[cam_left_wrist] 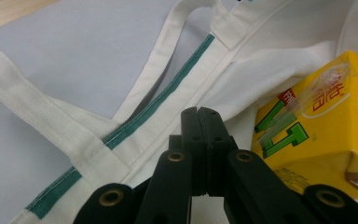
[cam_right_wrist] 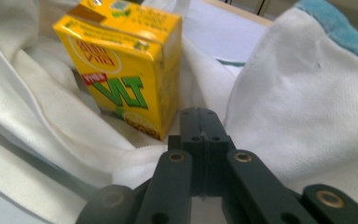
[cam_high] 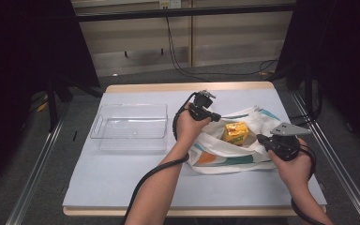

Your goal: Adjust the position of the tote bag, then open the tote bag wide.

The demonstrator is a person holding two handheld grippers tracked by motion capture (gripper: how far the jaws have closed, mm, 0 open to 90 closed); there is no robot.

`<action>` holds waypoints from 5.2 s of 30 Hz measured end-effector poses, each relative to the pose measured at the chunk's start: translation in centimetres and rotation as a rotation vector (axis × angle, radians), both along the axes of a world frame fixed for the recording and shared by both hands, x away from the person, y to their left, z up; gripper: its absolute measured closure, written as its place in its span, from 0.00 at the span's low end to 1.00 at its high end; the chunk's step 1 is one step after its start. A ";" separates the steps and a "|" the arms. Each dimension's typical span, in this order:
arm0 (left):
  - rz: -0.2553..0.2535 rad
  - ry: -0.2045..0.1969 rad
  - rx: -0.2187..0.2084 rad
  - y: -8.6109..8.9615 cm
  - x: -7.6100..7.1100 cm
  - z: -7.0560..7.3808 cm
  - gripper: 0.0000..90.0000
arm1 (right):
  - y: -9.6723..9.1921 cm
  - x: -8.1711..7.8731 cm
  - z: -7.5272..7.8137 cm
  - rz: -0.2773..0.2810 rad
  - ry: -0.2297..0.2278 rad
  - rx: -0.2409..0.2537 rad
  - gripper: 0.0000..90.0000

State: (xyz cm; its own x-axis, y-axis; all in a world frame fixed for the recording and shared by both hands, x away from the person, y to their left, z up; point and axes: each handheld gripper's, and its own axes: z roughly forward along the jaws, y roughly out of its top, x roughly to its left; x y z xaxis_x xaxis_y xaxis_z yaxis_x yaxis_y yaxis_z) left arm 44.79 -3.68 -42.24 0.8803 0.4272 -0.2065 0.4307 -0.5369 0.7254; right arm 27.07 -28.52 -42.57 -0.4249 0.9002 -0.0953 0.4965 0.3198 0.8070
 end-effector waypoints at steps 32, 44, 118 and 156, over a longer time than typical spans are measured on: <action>0.003 -0.003 0.048 -0.2 -0.4 -1.3 1.00 | -0.8 -2.2 -4.1 -0.029 0.020 0.066 1.00; -0.008 0.015 0.066 -0.2 -0.5 -2.1 1.00 | -0.8 -2.3 -4.2 -0.017 0.005 0.074 1.00; -0.103 0.048 -0.024 4.4 -7.5 -0.5 1.00 | -0.5 0.8 -1.5 -0.028 0.000 -0.051 0.99; -0.053 0.006 -0.076 4.7 -7.4 0.3 0.46 | -1.7 -2.2 -0.5 -0.048 -0.051 0.115 0.58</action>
